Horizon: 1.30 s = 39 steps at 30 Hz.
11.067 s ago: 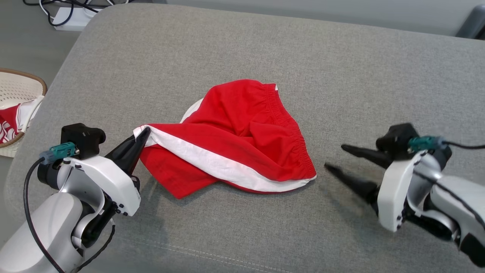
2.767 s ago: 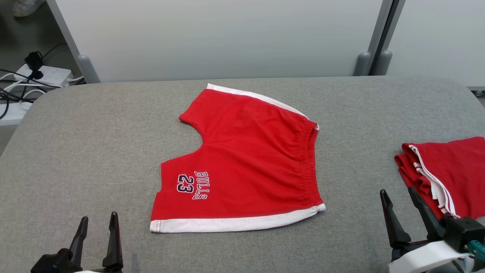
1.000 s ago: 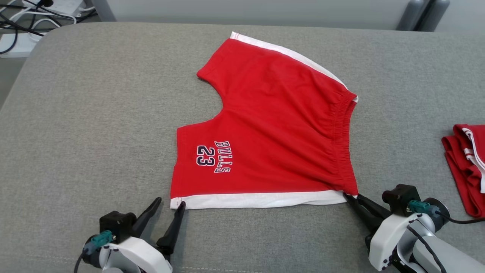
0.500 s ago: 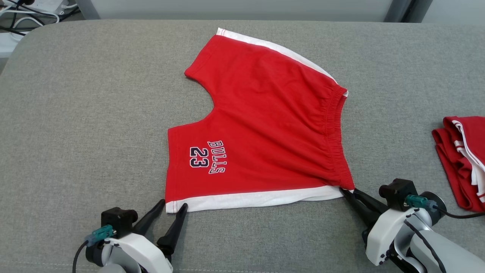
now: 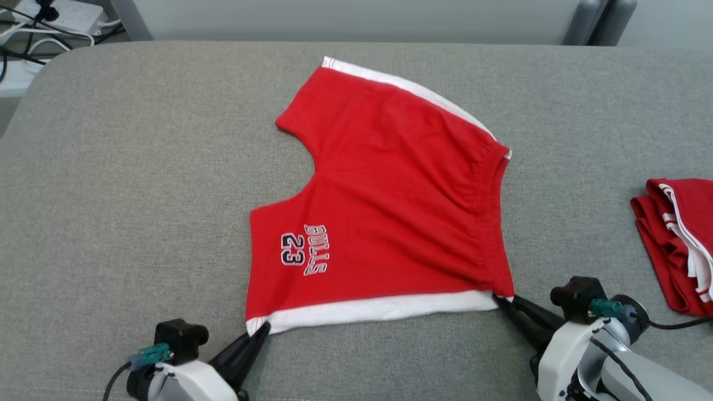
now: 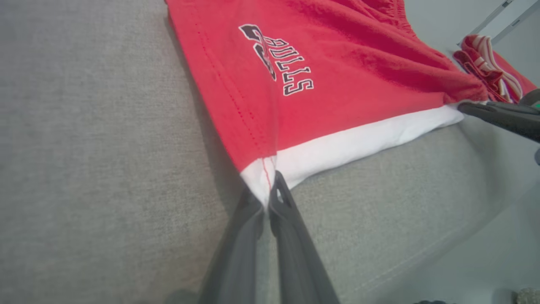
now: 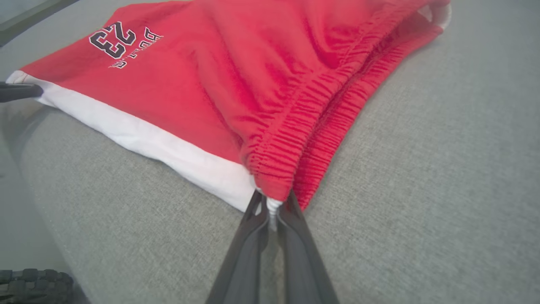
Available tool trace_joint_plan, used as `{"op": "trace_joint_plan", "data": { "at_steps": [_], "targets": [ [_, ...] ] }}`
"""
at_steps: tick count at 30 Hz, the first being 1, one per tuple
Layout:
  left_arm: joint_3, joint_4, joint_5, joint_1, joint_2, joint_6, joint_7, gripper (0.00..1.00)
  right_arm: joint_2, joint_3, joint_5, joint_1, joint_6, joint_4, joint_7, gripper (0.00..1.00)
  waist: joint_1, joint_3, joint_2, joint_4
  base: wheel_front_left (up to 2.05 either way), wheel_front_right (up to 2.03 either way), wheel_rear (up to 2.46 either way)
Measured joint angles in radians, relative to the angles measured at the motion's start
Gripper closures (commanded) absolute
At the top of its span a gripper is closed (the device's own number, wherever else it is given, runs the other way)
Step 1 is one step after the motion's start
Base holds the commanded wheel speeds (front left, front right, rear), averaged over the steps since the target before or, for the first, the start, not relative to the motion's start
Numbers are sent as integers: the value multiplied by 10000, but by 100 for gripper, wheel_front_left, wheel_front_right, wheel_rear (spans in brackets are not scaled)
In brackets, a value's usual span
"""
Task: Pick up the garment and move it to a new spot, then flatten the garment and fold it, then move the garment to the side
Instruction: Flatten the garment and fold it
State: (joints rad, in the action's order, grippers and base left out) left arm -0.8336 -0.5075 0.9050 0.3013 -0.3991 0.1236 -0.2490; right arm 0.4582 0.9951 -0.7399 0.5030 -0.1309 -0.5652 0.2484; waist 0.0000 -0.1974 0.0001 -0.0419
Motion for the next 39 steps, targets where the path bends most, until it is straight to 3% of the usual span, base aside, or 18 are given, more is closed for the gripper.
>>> {"op": "trace_joint_plan", "data": {
  "at_steps": [6,16,23,28,31,35,39],
  "targets": [
    [-1174,483,1147,-1,-1225,0,483,100,763,1210,-1032,-2,-2,786,-351,100,0,394,0,-28,0,0,0],
    [-2199,1565,2681,-225,-2184,0,1850,100,1753,2351,-2445,-10,-2,2023,-1243,100,1,972,0,-52,0,0,0],
    [-2366,2268,3041,-524,-2922,-2,2399,100,2288,2708,-3277,-271,-2,2978,-2322,100,1,1022,0,-44,0,0,0],
    [-2253,3250,3139,-505,-3557,-194,2721,100,2767,2754,-4178,-415,-2,3720,-3335,100,0,928,0,46,0,0,0],
    [-1965,4121,2993,-117,-3967,-347,2809,100,3039,2406,-4209,-252,-6,3935,-3231,100,0,757,0,105,0,0,0],
    [-1425,4968,2531,1482,-4410,-382,3273,100,3103,1542,-4149,601,-15,3883,-2809,100,1,416,0,202,0,0,0],
    [-1039,4980,2132,3281,-4372,-351,3879,100,2811,1018,-4253,1328,-33,3549,-2731,100,0,-81,0,345,0,0,0]
  ]
}}
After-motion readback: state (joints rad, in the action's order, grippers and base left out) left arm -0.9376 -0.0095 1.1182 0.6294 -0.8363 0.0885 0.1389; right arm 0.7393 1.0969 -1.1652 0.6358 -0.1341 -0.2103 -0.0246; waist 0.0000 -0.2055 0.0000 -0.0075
